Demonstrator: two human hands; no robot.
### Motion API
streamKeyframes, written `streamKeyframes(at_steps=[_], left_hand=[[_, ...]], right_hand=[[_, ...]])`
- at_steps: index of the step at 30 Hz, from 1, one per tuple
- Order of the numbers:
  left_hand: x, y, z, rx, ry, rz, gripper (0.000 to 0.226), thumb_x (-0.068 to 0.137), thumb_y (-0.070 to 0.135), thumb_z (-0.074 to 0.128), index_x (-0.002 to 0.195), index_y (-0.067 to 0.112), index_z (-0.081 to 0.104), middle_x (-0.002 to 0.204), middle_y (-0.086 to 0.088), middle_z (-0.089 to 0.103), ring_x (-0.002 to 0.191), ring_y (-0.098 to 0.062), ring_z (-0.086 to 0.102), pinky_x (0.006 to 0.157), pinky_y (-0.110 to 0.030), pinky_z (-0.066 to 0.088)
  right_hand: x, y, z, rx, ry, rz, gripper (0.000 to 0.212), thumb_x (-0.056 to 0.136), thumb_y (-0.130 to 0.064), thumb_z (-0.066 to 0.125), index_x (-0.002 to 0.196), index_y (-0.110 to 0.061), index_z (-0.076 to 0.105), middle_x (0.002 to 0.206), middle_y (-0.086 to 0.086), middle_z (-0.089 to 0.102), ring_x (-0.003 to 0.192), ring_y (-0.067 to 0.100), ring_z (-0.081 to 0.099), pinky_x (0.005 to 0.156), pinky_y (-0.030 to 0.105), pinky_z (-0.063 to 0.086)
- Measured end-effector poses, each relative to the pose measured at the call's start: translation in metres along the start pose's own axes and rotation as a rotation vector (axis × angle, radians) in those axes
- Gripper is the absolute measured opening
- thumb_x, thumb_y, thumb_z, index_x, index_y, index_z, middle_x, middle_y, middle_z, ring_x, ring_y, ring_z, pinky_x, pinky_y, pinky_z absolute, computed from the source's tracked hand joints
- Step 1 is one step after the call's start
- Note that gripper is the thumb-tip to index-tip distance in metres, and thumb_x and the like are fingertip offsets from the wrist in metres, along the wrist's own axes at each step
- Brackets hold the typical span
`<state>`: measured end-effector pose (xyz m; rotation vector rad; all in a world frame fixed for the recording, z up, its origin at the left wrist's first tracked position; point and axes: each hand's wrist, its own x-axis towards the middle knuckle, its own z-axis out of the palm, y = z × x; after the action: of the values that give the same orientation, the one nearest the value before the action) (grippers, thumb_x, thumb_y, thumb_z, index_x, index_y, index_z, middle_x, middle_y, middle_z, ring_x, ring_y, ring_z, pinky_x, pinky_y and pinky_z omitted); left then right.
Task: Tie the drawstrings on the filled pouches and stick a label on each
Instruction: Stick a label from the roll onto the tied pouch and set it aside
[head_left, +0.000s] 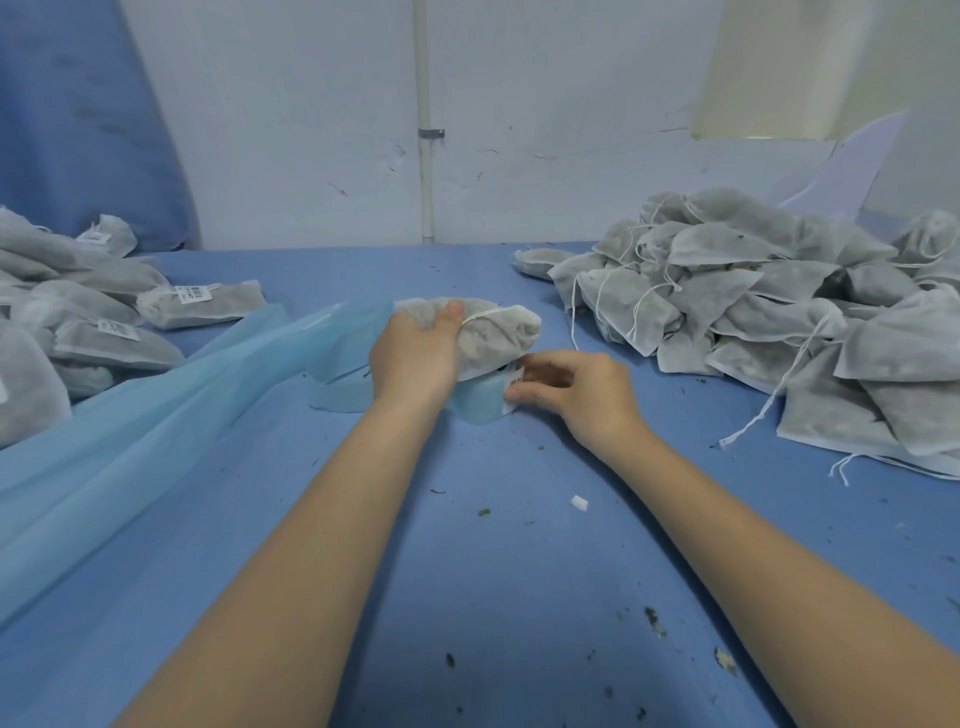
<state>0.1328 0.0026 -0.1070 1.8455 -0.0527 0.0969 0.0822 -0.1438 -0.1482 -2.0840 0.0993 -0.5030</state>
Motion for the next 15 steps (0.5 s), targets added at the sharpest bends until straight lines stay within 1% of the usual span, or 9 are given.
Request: streamKeyframes(at_steps=[4, 8, 9, 12, 15], left_hand=[[-0.0026, 0.0011, 0.0032, 0.045, 0.023, 0.057, 0.041, 0.093, 0.041, 0.050, 0.112, 0.006, 0.062, 0.113, -0.011, 0.064, 0.108, -0.030, 0.057, 0.093, -0.037, 0.044], [-0.0051, 0.0018, 0.0050, 0.079, 0.043, 0.091, 0.038, 0.094, 0.040, 0.049, 0.108, 0.007, 0.062, 0.110, -0.011, 0.065, 0.105, -0.030, 0.057, 0.085, -0.032, 0.042], [-0.0051, 0.0018, 0.0051, 0.085, 0.046, 0.096, 0.037, 0.094, 0.039, 0.049, 0.107, 0.007, 0.063, 0.108, -0.010, 0.065, 0.103, -0.029, 0.057, 0.082, -0.031, 0.041], [-0.0055, 0.0017, 0.0058, 0.098, 0.051, 0.102, 0.039, 0.094, 0.040, 0.049, 0.107, 0.006, 0.063, 0.108, -0.011, 0.065, 0.103, -0.030, 0.057, 0.077, -0.028, 0.038], [-0.0059, 0.0017, 0.0058, 0.106, 0.059, 0.106, 0.037, 0.094, 0.040, 0.049, 0.105, 0.006, 0.062, 0.108, -0.011, 0.064, 0.103, -0.030, 0.057, 0.077, -0.029, 0.037]], right_hand=[[-0.0003, 0.0015, -0.0003, -0.009, 0.045, 0.022, 0.023, 0.067, -0.015, 0.085, 0.087, -0.018, 0.075, 0.077, -0.005, 0.071, 0.063, -0.012, 0.059, 0.068, 0.002, 0.042], [-0.0022, 0.0004, -0.0002, -0.040, 0.067, 0.039, 0.023, 0.065, -0.020, 0.088, 0.082, -0.018, 0.073, 0.074, -0.005, 0.070, 0.060, -0.008, 0.058, 0.069, 0.012, 0.050], [-0.0028, 0.0005, -0.0001, -0.044, 0.079, 0.037, 0.022, 0.064, -0.021, 0.088, 0.078, -0.019, 0.071, 0.070, -0.008, 0.069, 0.058, -0.008, 0.057, 0.067, 0.011, 0.049], [-0.0046, 0.0005, 0.0015, -0.096, 0.099, 0.003, 0.019, 0.066, -0.024, 0.087, 0.066, -0.022, 0.068, 0.060, -0.015, 0.062, 0.054, -0.008, 0.053, 0.059, 0.006, 0.040], [-0.0060, -0.0002, 0.0024, -0.151, 0.084, -0.065, 0.017, 0.069, -0.025, 0.085, 0.066, -0.018, 0.069, 0.060, -0.012, 0.062, 0.055, -0.005, 0.052, 0.059, 0.007, 0.038]])
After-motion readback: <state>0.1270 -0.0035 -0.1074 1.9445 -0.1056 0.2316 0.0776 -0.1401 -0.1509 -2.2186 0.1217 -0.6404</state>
